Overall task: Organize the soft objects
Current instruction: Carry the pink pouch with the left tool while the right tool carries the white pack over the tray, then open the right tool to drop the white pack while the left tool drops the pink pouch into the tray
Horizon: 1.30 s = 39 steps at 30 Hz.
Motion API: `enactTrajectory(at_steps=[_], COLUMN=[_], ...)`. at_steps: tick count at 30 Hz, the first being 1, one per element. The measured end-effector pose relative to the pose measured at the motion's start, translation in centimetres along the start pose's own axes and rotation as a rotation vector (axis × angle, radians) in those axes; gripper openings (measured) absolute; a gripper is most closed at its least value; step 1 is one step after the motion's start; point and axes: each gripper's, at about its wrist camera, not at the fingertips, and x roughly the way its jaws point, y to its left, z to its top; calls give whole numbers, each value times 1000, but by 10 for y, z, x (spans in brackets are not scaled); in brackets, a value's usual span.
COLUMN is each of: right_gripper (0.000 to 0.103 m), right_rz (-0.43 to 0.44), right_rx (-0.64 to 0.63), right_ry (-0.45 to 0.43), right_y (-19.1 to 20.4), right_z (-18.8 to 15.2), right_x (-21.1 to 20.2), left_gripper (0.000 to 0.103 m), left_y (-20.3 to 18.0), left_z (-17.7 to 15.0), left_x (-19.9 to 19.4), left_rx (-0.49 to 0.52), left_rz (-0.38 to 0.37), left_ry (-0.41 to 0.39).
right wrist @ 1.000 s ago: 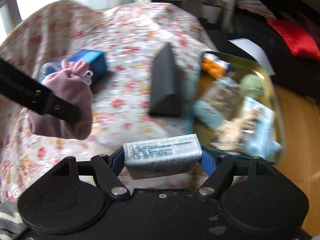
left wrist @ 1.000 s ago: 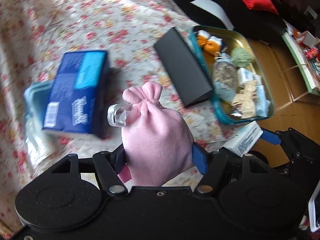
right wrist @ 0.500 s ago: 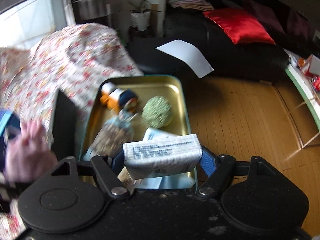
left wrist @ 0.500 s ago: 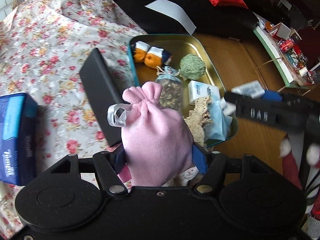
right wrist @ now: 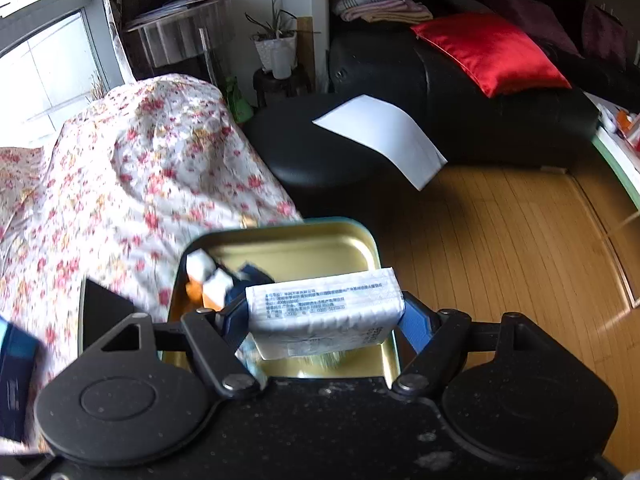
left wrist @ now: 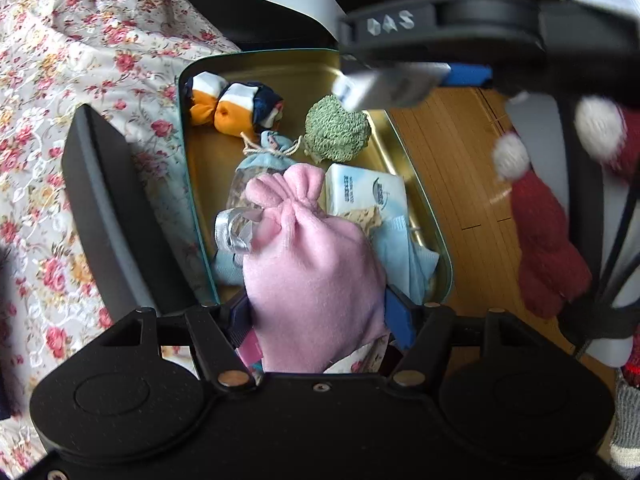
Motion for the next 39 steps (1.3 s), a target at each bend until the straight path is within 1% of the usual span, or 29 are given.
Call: enactTrajectory(at_steps=[7,9,13,19,21,26,34,39], right_gripper=[76,81,82,82,82,82,82,82], right_rz=[16,14,9,-7,-12,-26,-43,-45], right_rx=[-11,-8,4,37,44,55,52,56], right_ry=[-9,-16,-12,-9,-8,-17,-49,-70], right_y=[8,10,7,-2,-3,-4,-1,1], right_z=[25,26,22,15,11,3,-9,-20], right_x=[23,27,31,26,22,8,-24,-51], left_gripper=[63,68,73,74,74,74,76,78], left_y=[-2,-3,-3,1,2,-1,-2,2], left_z=[22,25,27,22,20,12,-3,-20], left_x=[15,18,21,21,18,6,-15,-34], left_rx=[-3,-2,11,6,5,28,46,66], left_rz=[11,15,44,54,62,113,143,164], left_ry=[-12,-19,-20,-18,-23,-46,-80,-109])
